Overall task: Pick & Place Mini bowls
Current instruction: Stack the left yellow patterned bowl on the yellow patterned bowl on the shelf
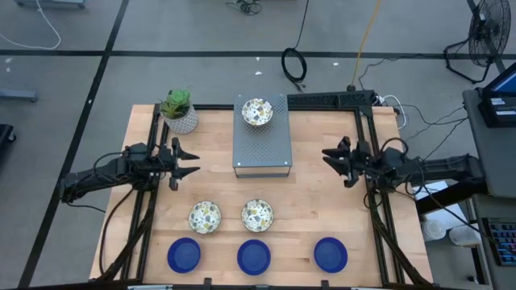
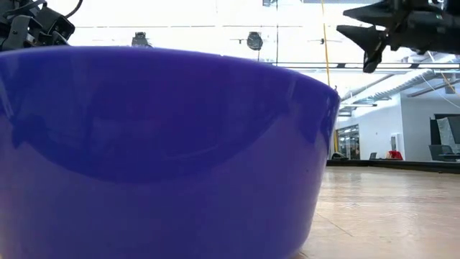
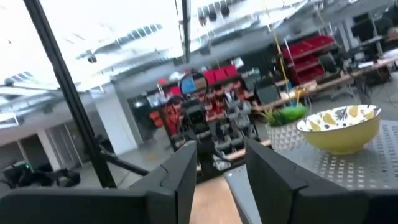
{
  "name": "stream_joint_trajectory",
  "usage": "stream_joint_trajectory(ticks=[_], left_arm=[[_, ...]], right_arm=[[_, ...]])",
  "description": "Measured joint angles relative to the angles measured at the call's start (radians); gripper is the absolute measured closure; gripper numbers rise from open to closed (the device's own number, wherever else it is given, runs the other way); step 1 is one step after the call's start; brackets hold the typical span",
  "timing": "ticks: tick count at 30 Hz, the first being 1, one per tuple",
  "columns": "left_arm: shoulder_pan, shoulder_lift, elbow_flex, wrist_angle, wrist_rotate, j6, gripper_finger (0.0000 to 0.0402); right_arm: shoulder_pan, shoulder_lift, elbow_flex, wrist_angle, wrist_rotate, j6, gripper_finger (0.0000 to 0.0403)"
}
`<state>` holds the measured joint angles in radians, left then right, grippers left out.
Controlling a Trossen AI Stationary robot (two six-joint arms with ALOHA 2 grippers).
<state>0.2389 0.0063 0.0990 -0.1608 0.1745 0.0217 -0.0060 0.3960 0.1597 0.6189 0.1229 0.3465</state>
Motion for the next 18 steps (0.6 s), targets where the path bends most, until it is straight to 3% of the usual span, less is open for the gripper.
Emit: stream_joint_trajectory(ticks=[18], left_arm=[[0.0,0.0,0.0,0.0,0.0,0.0,0.022]], right_arm=[[0.0,-0.149,-0.017,-0.019,-0.377,-0.019,0.0275]])
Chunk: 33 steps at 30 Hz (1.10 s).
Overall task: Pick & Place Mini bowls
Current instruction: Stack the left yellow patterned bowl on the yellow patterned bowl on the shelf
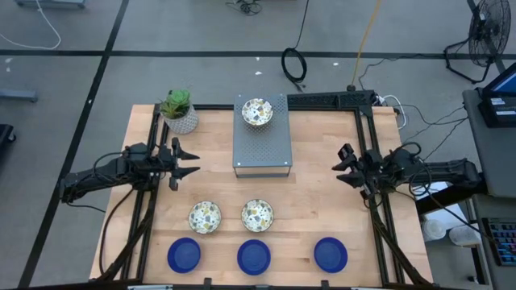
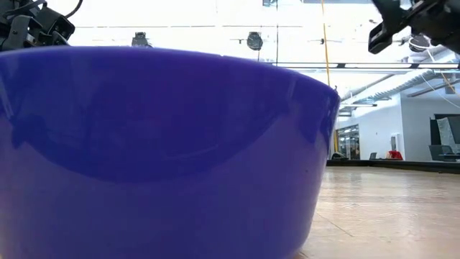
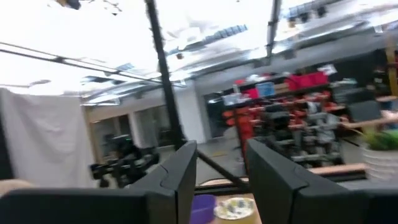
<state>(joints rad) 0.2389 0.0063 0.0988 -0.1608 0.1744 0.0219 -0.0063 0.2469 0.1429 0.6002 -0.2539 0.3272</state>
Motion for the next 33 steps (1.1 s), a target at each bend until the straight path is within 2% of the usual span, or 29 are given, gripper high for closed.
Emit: stream_joint_trajectory(ticks=[6,12,16,22,27,33], left_arm=[[0.0,0.0,0.0,0.0,0.0,0.0,0.022],[0.0,0.0,0.0,0.0,0.0,0.0,0.022],[0.0,0.0,0.0,0.0,0.0,0.0,0.022],[0.0,0.0,0.0,0.0,0.0,0.0,0.022],[0.0,0.0,0.0,0.0,0.0,0.0,0.022],[0.0,0.0,0.0,0.008,-0.002,0.03,0.022]], right_arm=[[0.002,-0.07,0.0,-0.028,-0.112,-0.01,0.0275],[0.002,-0.074,0.0,-0.2,-0.107,-0.102,0.0275],[0.002,-0.035,0.0,-0.27,-0.013,-0.232,0.0275],[0.002,0.022,0.0,-0.269,0.136,-0.396,0.0275],[0.002,0.037,0.0,-0.261,0.225,-0.449,0.0275],[0.001,0.037,0.0,-0.261,0.255,-0.451,0.0275]])
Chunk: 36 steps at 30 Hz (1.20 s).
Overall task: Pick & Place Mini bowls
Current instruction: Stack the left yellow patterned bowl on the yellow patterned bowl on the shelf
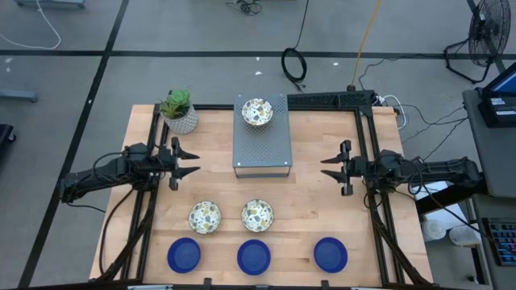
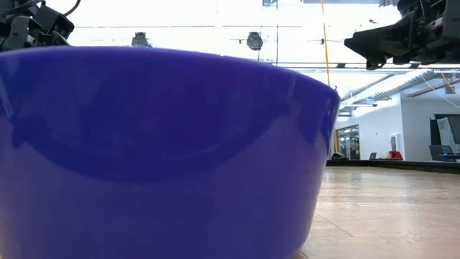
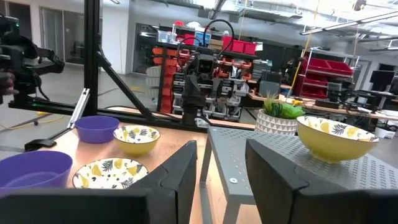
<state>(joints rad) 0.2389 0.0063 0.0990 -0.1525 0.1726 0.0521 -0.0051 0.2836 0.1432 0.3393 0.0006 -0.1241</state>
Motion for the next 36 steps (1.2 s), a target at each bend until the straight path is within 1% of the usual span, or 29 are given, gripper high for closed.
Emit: stream_joint_trajectory(ticks=[3,4,6,8,10,11,14,17,19,20,22,26,28,30,33,36], left_arm=[[0.0,0.0,-0.001,0.03,0.0,0.029,0.022],[0.0,0.0,-0.001,0.05,0.006,0.01,0.022],[-0.001,0.0,-0.001,0.086,0.016,-0.074,0.022],[-0.001,0.001,-0.001,0.092,0.007,-0.144,0.022],[-0.001,0.007,-0.002,0.133,0.001,-0.214,0.022],[0.0,0.015,0.002,0.165,-0.006,-0.275,0.022],[-0.007,0.081,0.074,0.157,-0.027,-0.448,0.022],[-0.051,0.256,0.195,0.045,-0.076,-0.56,0.022],[-0.098,0.423,0.295,-0.073,-0.087,-0.616,0.022],[-0.121,0.507,0.353,-0.142,-0.073,-0.652,0.022],[-0.161,0.667,0.483,-0.308,-0.007,-0.74,0.022],[-0.242,0.941,0.704,-0.705,0.182,-0.945,0.022],[-0.295,1.035,0.765,-0.853,0.214,-1.049,0.022],[-0.342,1.099,0.792,-0.897,0.213,-1.144,0.022],[-0.424,1.159,0.793,-0.85,0.163,-1.307,0.022],[-0.518,1.201,0.793,-0.792,0.126,-1.417,0.022]], right_arm=[[0.0,0.0,0.0,0.0,0.0,0.007,0.0275],[0.0,0.0,0.0,0.0,0.002,0.007,0.0275],[0.0,0.0,0.0,0.0,0.009,0.007,0.0275],[0.0,0.0,0.0,0.0,0.043,-0.002,0.0275],[0.0,0.0,0.0,0.0,0.094,-0.031,0.0275],[0.0,0.0,0.0,0.0,0.122,-0.051,0.0275],[0.0,0.0,0.0,0.021,0.212,-0.115,0.0275],[0.0,0.0,0.001,0.063,0.262,-0.134,0.0275],[0.0,0.0,0.001,0.077,0.262,-0.133,0.0275],[0.0,0.0,0.001,0.083,0.261,-0.133,0.0275],[0.0,0.0,0.001,0.096,0.261,-0.133,0.0275],[0.0,0.0,0.001,0.104,0.261,-0.132,0.0275],[0.0,0.0,0.001,0.093,0.26,-0.124,0.0275],[0.0,0.0,0.001,0.079,0.259,-0.108,0.0275],[0.0,0.0,0.001,0.044,0.259,-0.049,0.0275],[0.0,0.0,0.001,0.001,0.258,-0.003,0.0275]])
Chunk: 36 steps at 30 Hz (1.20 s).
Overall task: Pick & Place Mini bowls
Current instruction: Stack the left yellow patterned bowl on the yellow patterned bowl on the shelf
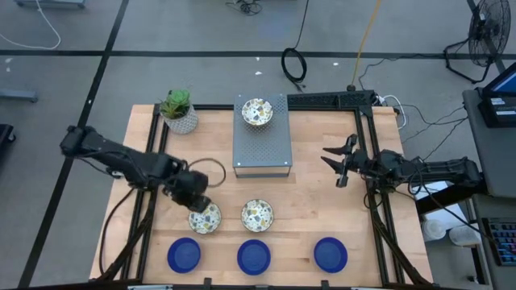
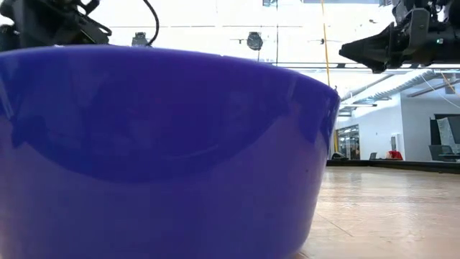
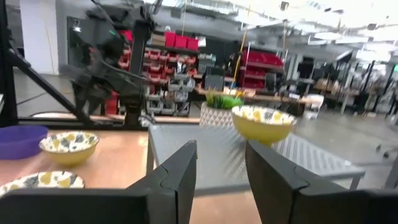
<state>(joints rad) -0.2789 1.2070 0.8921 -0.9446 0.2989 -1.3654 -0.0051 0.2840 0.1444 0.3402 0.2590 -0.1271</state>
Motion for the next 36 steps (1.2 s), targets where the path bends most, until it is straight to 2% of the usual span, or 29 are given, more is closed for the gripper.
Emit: stream_joint_trajectory(ticks=[5,9,12,24,36], left_arm=[[-0.125,0.062,0.0,0.0,-0.064,-0.19,0.022],[-0.187,0.113,0.0,-0.073,-0.119,-0.278,0.022],[-0.212,0.143,0.0,-0.105,-0.124,-0.334,0.022],[-0.226,0.168,-0.001,-0.077,-0.117,-0.426,0.022],[-0.226,0.168,-0.102,0.035,-0.125,-0.466,0.022]], right_arm=[[0.0,0.0,0.0,-0.063,-0.001,0.012,0.0275],[0.0,0.0,0.0,-0.068,-0.001,0.007,0.0275],[0.0,0.0,0.0,-0.066,-0.001,0.007,0.0275],[0.0,0.0,0.0,-0.071,-0.002,0.011,0.0275],[0.0,0.0,0.0,-0.084,-0.002,0.028,0.0275]])
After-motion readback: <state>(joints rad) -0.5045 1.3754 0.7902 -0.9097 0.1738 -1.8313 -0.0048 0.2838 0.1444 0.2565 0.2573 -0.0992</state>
